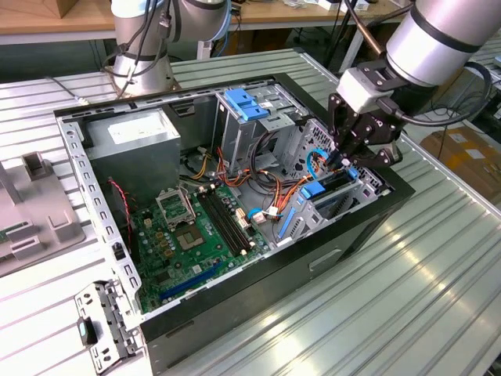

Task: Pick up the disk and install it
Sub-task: 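Insert the second disk wire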

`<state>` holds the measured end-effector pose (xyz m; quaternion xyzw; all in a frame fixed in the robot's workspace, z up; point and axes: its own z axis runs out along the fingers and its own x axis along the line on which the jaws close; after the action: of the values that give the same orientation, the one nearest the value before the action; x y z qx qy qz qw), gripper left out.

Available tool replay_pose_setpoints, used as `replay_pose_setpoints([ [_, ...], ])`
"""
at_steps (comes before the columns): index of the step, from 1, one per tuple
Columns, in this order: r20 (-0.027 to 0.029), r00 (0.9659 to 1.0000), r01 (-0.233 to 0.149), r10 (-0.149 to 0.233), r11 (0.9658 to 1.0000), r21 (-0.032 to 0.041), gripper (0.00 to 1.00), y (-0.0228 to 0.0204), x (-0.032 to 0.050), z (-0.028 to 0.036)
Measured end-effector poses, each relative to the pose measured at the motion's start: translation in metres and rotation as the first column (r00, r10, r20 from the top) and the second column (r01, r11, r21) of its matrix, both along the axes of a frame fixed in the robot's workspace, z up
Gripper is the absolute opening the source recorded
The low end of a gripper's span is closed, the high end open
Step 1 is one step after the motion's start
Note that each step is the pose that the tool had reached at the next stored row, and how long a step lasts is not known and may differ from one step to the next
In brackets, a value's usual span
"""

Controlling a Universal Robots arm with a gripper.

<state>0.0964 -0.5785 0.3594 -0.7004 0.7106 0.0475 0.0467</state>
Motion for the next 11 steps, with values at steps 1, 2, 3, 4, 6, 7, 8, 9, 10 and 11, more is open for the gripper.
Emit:
replay_pose_setpoints([
  [1,0.0,1.0,0.0,0.0,1.0,0.0,0.16,-0.0005,-0.0001,-0.0006],
  [2,0.0,1.0,0.0,0.0,1.0,-0.0001,0.16,-0.001,-0.0002,-0.0013],
  [3,0.0,1.0,0.0,0.0,1.0,-0.0001,0.16,-0.0015,-0.0003,-0.002],
  [4,-0.0001,1.0,0.0,0.0,1.0,-0.0002,0.16,-0.0022,-0.0004,-0.0028],
  [6,0.0,1.0,0.0,0.0,1.0,-0.0004,0.16,-0.0033,-0.0006,-0.004],
  [7,0.0,1.0,0.0,0.0,1.0,-0.0002,0.16,-0.0037,-0.0006,-0.0046],
  [8,0.0,1.0,0.0,0.0,1.0,0.0,0.16,-0.0043,-0.0007,-0.0054],
  [9,0.0,1.0,0.0,0.0,1.0,-0.0002,0.16,-0.0048,-0.0008,-0.0059],
  [10,-0.0001,1.0,0.0,0.0,1.0,-0.0002,0.16,-0.0054,-0.0008,-0.0066],
  [11,0.0,1.0,0.0,0.0,1.0,-0.0001,0.16,-0.0058,-0.0008,-0.0071],
])
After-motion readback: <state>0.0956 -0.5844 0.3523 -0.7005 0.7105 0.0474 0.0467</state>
